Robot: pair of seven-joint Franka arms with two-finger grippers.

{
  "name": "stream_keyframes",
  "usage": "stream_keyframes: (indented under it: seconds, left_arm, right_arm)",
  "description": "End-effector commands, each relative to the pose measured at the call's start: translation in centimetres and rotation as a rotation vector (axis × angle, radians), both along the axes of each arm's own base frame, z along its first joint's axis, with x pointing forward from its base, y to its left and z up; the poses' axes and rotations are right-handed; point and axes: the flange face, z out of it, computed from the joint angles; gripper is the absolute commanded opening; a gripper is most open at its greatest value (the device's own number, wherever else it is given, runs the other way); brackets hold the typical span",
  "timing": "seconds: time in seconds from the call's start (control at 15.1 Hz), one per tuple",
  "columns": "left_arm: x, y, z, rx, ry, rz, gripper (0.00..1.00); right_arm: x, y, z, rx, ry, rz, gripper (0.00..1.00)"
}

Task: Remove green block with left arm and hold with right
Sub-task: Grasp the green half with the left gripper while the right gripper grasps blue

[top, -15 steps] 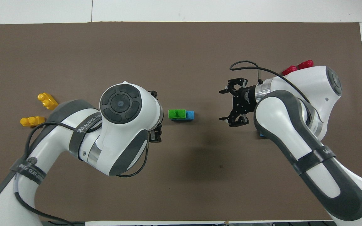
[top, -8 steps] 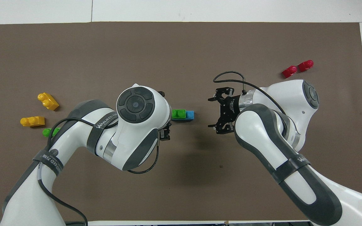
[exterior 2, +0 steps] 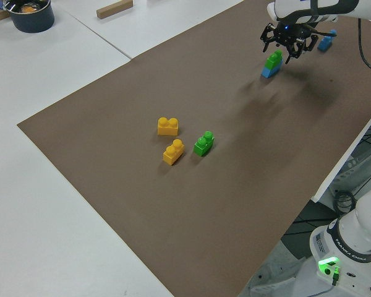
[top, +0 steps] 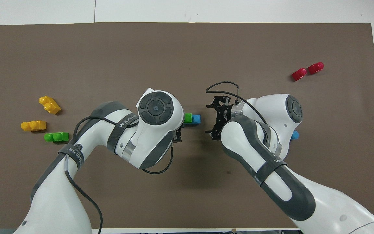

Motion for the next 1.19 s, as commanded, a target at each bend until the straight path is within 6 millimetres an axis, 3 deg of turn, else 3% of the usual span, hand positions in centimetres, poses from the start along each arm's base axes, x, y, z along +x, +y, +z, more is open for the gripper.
stream_keyframes:
  seconds: [0.0,0.2,0.46,0.6,1.13]
  left_arm:
    - [0.4,-0.8,-0.4,0.005,-0.017,0.035,1.00]
    - [0.4,-0.8,-1.2,0.005,-0.015,0.050,1.00]
    - [-0.2,-1.3,-1.4,0.003,-0.014,0.067,1.00]
    - [-0.4,-1.3,-1.7,0.007,-0.010,0.069,1.00]
    - [-0.4,-1.3,-2.0,0.003,-0.015,0.063,1.00]
  right_arm:
    - [0.0,1.5,-1.4,0.003,-0.023,-0.058,1.00]
    - [0.2,3.2,-1.7,0.005,-0.039,-0.051,1.00]
    - [0.3,3.5,-1.4,0.007,-0.049,-0.054,1.00]
    - [0.1,4.8,-1.4,0.018,-0.058,-0.064,1.00]
    - [0.5,4.8,-2.1,0.013,-0.071,-0.081,0.99]
